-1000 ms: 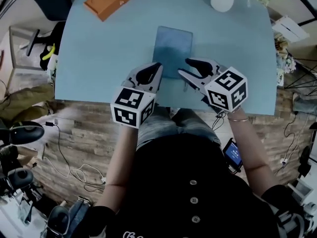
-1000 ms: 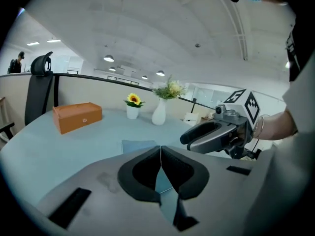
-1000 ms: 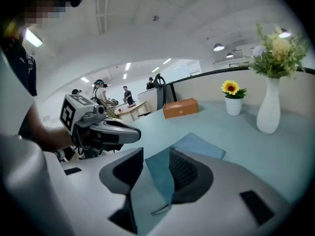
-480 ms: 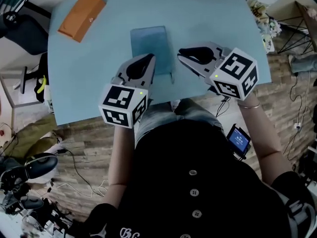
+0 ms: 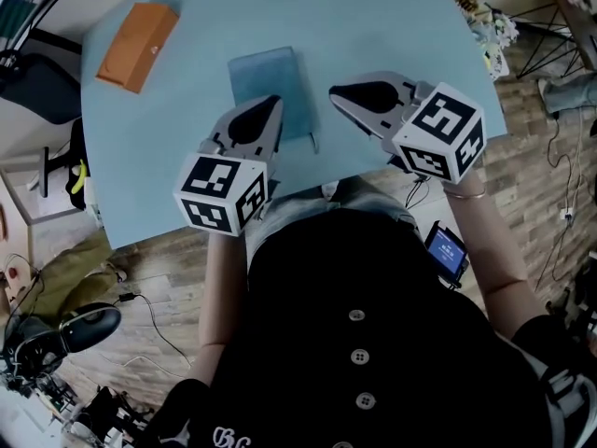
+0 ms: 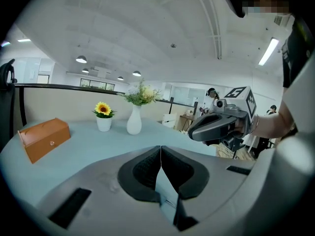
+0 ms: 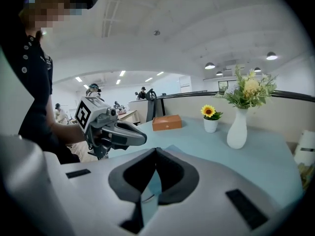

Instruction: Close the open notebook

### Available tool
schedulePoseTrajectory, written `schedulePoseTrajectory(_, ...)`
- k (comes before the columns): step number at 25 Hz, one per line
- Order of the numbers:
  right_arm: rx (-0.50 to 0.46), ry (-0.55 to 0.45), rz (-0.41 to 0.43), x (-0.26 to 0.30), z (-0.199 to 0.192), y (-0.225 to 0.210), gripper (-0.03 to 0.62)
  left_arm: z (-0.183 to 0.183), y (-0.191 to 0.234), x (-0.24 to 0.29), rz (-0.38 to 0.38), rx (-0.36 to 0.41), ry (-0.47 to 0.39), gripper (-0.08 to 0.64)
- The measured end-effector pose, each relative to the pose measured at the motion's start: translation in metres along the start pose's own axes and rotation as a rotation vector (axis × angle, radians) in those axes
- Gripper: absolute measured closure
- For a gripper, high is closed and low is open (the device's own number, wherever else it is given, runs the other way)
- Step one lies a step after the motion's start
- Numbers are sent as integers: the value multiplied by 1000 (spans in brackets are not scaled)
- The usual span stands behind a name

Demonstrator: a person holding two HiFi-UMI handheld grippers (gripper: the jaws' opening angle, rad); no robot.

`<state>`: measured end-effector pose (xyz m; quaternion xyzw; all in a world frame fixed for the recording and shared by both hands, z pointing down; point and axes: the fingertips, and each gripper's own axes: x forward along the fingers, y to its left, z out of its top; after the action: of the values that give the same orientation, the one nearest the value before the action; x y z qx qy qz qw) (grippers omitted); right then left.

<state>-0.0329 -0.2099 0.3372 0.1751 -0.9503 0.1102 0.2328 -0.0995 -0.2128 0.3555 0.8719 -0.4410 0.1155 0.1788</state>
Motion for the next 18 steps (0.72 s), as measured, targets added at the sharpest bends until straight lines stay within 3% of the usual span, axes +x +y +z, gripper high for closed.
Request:
schedulePoseTrajectory(7, -20, -48, -3, 2, 11, 3, 592, 0, -1, 2, -18, 28, 17, 545)
schedulePoseTrajectory(18, 17, -139, -26, 14, 12, 8, 592, 1, 2, 3, -8, -12, -25, 545)
